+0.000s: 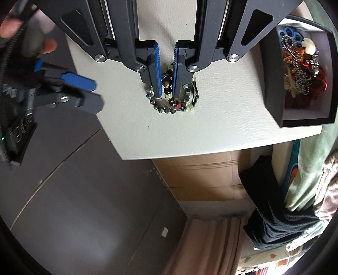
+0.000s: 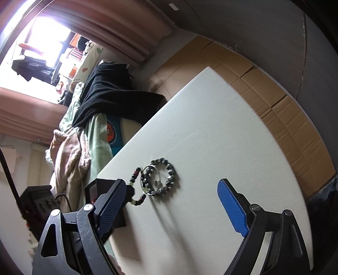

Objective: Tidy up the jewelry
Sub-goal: 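Grasp the grey-green beaded bracelet with the left tool, then carry the beaded bracelet into the box with the left tool while the right tool grasps a silver ring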

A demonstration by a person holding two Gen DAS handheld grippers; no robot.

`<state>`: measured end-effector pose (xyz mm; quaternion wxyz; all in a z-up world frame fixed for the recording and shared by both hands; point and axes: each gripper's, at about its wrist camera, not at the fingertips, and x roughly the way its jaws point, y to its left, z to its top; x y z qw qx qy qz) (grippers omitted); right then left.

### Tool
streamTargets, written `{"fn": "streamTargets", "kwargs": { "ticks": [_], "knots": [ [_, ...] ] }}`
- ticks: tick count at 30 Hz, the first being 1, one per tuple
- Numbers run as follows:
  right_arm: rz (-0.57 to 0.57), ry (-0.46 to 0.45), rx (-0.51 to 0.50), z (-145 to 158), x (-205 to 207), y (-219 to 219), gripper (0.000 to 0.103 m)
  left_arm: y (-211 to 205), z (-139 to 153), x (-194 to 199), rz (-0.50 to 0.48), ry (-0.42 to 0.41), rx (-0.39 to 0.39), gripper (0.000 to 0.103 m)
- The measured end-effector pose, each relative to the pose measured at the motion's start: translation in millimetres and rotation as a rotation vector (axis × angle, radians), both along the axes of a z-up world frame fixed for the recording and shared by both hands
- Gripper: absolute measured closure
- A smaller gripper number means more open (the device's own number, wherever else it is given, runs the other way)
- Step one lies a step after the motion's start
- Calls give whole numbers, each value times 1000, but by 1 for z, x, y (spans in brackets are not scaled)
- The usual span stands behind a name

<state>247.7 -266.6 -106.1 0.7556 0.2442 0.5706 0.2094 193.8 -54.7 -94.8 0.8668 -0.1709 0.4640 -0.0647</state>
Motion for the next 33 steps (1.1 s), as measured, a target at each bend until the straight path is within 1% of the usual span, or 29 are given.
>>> {"fn": "streamTargets", "kwargs": {
  "ticks": [3, 5, 7, 8, 10, 11, 13, 19, 21, 23, 24, 25, 28, 32, 33],
  "knots": [
    [11, -9, 0, 0, -1, 7, 15, 7, 7, -5, 10, -14, -19, 93],
    [19, -22, -11, 1, -2, 13, 18, 12, 10, -8, 19, -22, -25, 93],
    [32, -30, -23, 1, -2, 20, 28, 19, 14, -10, 34, -30, -30, 93],
    [37, -30, -27, 0, -1, 22, 30, 23, 15, -12, 43, -34, -33, 93],
    [51, -32, -39, -3, -1, 28, 38, 30, 18, -15, 58, -41, -41, 93],
    [63, -32, -49, -4, -1, 33, 39, 33, 19, -17, 63, -44, -46, 93],
    [84, -33, -68, -6, -3, 41, 47, 40, 22, -20, 76, -52, -52, 93],
    [147, -28, -132, -17, -7, 62, 63, 54, 30, -28, 94, -72, -73, 93],
    [159, -26, -155, -21, -8, 66, 65, 58, 33, -29, 98, -80, -80, 93],
    [168, -27, -181, -24, -9, 70, 70, 62, 35, -32, 102, -86, -86, 93],
    [176, -27, -197, -25, -9, 73, 75, 64, 36, -32, 105, -88, -89, 93],
    [183, -25, -205, -27, -9, 75, 77, 66, 36, -33, 107, -90, -91, 93],
    [202, -27, -248, -32, -11, 80, 78, 71, 37, -36, 113, -96, -97, 93],
    [217, -58, -303, -31, -12, 84, 82, 78, 40, -41, 125, -104, -103, 93],
    [219, -72, -319, -31, -12, 85, 86, 80, 40, -41, 128, -105, -104, 93]
  ]
}}
